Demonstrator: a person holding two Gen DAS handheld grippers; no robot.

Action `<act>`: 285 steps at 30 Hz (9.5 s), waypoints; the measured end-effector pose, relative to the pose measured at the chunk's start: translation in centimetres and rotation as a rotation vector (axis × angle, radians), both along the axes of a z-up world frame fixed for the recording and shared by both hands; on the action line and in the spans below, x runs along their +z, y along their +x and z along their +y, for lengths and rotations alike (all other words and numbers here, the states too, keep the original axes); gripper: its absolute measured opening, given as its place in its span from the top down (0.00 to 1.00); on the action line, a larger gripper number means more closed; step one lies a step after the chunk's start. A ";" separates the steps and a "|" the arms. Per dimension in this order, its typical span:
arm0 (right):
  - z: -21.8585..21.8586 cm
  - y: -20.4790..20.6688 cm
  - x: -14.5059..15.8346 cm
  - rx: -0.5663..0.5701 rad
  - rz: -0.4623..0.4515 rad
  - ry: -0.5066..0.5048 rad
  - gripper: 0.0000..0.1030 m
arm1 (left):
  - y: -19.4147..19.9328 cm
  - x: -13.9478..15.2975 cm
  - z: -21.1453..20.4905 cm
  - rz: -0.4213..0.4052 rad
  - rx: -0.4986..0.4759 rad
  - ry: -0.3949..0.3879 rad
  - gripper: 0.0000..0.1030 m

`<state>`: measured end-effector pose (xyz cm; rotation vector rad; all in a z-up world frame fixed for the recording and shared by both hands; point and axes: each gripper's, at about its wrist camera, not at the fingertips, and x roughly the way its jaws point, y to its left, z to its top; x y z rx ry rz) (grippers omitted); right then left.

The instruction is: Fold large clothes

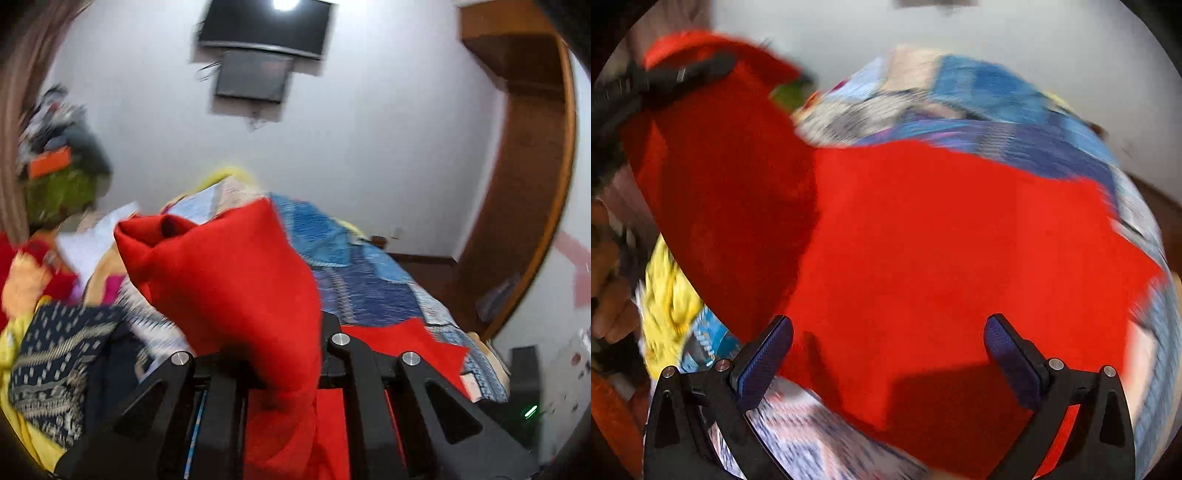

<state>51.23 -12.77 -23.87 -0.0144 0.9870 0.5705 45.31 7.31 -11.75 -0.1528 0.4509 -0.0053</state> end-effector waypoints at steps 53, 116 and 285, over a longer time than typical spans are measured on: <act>-11.8 -4.7 -2.5 -0.304 0.265 0.142 0.00 | -6.6 -8.2 -5.7 0.455 -0.281 0.161 0.15; -4.6 -1.2 4.5 -0.069 0.102 0.286 0.77 | -4.4 -3.8 0.8 0.352 -0.383 -0.179 0.67; 8.4 -36.9 26.3 0.075 -0.679 0.351 0.00 | -44.2 13.5 8.3 -0.240 0.235 0.114 0.00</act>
